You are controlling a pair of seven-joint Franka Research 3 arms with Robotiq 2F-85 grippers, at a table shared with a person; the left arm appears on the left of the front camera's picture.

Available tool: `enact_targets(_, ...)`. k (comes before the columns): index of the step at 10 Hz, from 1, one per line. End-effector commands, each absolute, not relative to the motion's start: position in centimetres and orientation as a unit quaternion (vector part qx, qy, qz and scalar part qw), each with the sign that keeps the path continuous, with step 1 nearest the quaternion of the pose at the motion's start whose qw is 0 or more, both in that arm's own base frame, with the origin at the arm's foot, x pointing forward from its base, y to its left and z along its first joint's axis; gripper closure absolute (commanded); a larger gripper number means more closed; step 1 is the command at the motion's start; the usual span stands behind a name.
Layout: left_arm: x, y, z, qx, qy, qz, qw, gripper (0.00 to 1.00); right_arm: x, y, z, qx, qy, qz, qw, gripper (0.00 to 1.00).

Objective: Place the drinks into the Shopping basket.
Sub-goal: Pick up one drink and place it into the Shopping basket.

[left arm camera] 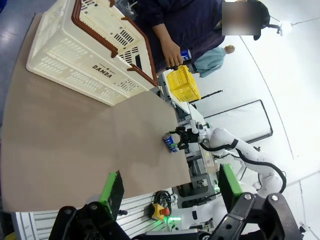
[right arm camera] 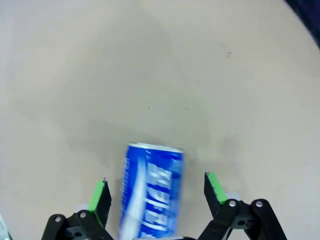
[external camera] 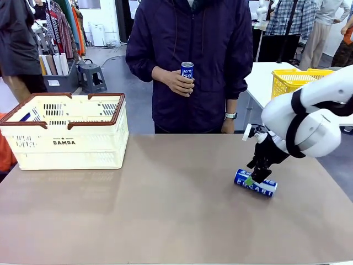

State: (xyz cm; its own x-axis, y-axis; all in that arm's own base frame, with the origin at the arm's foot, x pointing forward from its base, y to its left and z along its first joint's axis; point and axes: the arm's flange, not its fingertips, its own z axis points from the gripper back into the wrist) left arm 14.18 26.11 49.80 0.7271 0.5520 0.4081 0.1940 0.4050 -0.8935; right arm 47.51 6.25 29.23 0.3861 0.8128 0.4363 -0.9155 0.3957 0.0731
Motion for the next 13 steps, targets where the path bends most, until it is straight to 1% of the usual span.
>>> enact_targets(1,14.02,26.12,49.99,-0.535,-0.361,0.110,0.756,0.00,48.34,6.60,28.75,0.168,-0.140,0.532,0.818,0.00)
enact_targets(3,14.02,26.12,49.99,-0.535,-0.361,0.110,0.756,0.00,48.64,6.88,28.09,0.171,-0.124,0.531,0.821,0.00)
enact_targets(8,14.02,26.12,49.99,-0.535,-0.361,0.110,0.756,0.00,48.65,6.97,28.20,0.172,-0.112,0.535,0.820,0.00)
enact_targets(9,14.02,26.12,49.99,-0.535,-0.361,0.110,0.756,0.00,48.66,7.04,28.20,0.174,-0.104,0.538,0.818,0.60)
enact_targets(10,14.02,26.12,49.99,-0.535,-0.361,0.110,0.756,0.00,48.74,7.17,28.06,0.180,-0.100,0.539,0.817,1.00)
enact_targets(13,14.02,26.12,49.99,-0.535,-0.361,0.110,0.756,0.00,48.71,7.25,28.09,0.181,-0.095,0.539,0.817,1.00)
